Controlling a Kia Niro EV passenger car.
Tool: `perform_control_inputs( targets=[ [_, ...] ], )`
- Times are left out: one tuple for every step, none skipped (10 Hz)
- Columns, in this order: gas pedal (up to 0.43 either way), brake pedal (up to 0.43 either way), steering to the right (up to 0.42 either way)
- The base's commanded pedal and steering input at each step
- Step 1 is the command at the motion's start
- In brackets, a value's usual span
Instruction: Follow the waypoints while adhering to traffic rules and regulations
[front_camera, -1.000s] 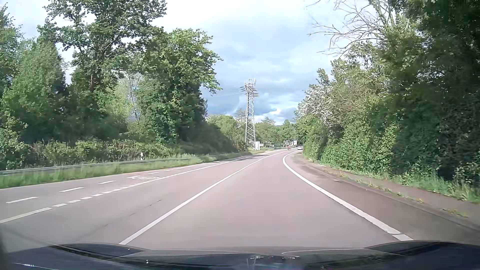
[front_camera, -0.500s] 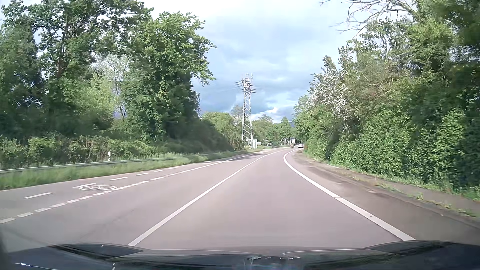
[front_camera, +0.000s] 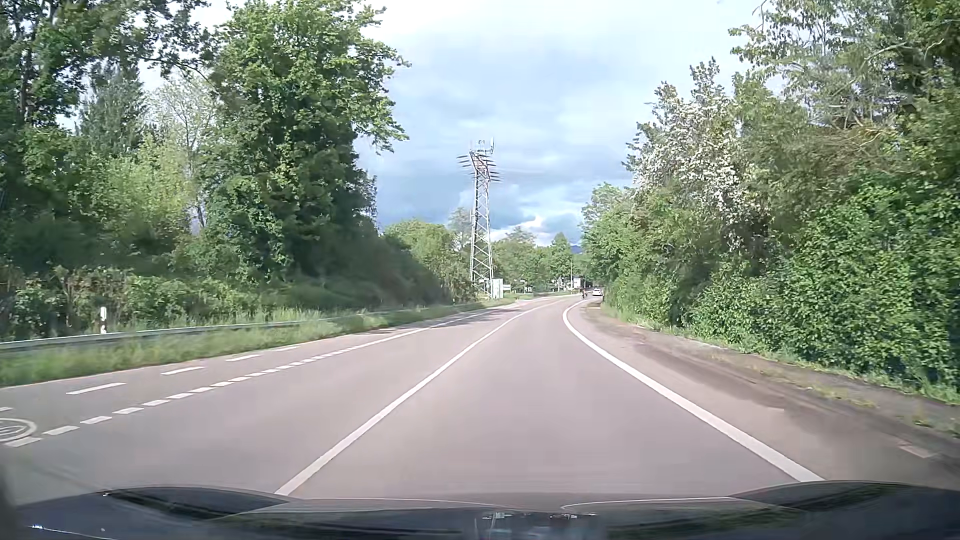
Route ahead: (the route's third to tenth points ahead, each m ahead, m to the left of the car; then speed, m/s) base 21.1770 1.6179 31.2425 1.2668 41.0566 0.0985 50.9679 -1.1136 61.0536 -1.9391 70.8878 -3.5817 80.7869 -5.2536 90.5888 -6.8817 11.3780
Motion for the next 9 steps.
perform_control_inputs(
  targets=[
    [0.138,0.0,0.02],
    [0.138,0.0,0.02],
    [0.138,0.0,0.02],
    [0.138,0.0,0.019],
    [0.138,0.0,0.018],
    [0.13,0.0,0.018],
    [0.13,0.0,0.018],
    [0.13,0.0,0.018],
    [0.13,0.0,0.017]
  ],
)
